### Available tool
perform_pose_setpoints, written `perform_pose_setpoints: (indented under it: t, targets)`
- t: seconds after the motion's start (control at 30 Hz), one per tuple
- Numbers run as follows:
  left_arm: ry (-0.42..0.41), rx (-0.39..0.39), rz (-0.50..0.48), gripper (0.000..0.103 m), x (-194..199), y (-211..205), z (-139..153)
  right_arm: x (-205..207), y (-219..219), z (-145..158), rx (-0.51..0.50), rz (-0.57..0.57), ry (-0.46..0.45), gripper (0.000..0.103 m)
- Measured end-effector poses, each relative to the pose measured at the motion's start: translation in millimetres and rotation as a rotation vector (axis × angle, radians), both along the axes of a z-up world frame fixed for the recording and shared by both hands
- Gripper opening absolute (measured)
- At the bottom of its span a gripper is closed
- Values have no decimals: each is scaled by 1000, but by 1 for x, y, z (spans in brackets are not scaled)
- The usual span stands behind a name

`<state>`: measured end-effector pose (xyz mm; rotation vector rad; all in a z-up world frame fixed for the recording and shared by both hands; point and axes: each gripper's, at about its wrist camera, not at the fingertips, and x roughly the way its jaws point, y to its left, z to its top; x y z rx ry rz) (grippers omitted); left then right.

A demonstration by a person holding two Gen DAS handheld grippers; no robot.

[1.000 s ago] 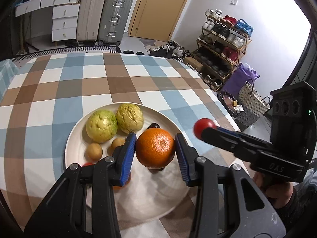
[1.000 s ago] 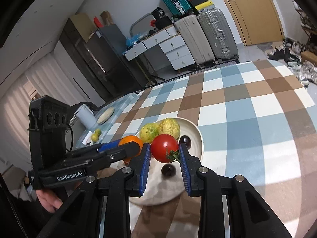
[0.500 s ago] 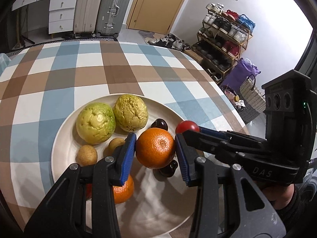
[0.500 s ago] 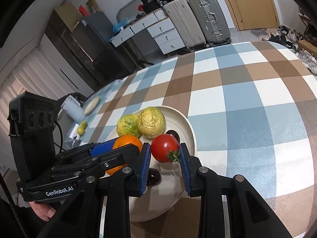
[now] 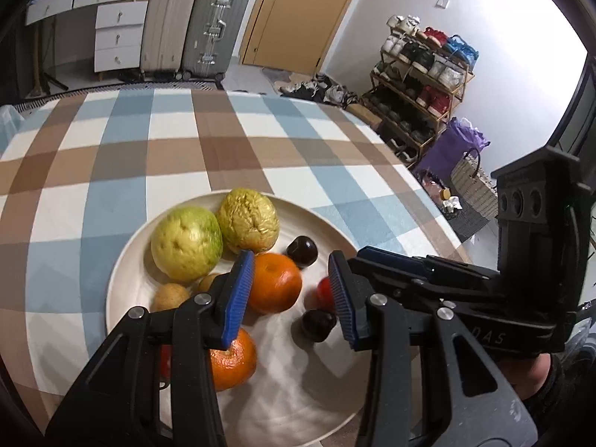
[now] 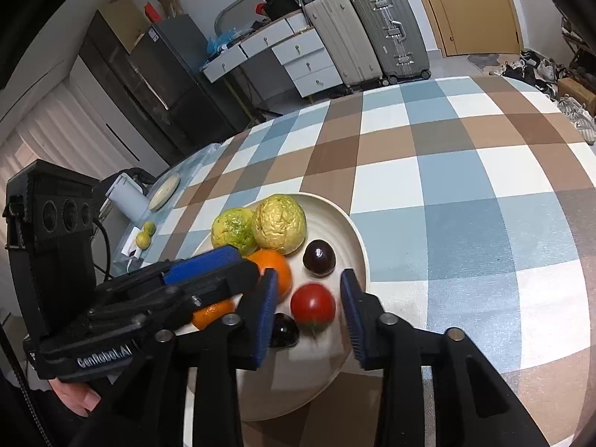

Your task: Organize fruits

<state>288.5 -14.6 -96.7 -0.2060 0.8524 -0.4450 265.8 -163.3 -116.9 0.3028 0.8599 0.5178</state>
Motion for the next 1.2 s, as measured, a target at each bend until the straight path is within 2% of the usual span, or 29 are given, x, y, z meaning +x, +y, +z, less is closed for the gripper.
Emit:
perform_pose_setpoints:
  t: [0.17,0.3,0.33,0.37,0.43,0.5,0.57,0.63,0.8,0.83,0.87,0.9,1.2]
  targets:
    - [-33,-1,13,38,-12,7,15,-10,-15,7,44,-39,-33,49]
    - [-46,7,38,41,-24,12,24,-21,-27,17,68,-59,-71,51]
    - [-50,10,43,47,-27,13,27,-26,-30,21,78,-67,-86,55]
    - [-59,14,51,50,-32,14,31,-28,-32,23,87,-71,-96,63]
    - [-77,20,69,55,-40,16,38,-37,-37,31,113,-87,-131,74]
    - [-99,26,87,62,-50,17,47,-46,-39,40,120,-98,-171,77]
    - [-118,31,106,73,-58,19,55,-54,-39,48,119,-100,-197,85]
    - [-146,43,134,81,-69,20,66,-62,-38,58,123,-99,-231,87]
    - [-202,77,190,86,-95,23,91,-87,-34,82,124,-105,-330,102]
    - [-213,85,203,91,-101,24,96,-92,-33,87,127,-104,-348,103]
    - [-222,89,213,101,-105,25,100,-97,-32,91,129,-100,-367,103]
    - [-235,94,229,102,-111,26,105,-104,-30,96,130,-93,-394,103]
    - [-367,155,298,103,-163,32,133,-144,-16,118,82,-102,-553,103]
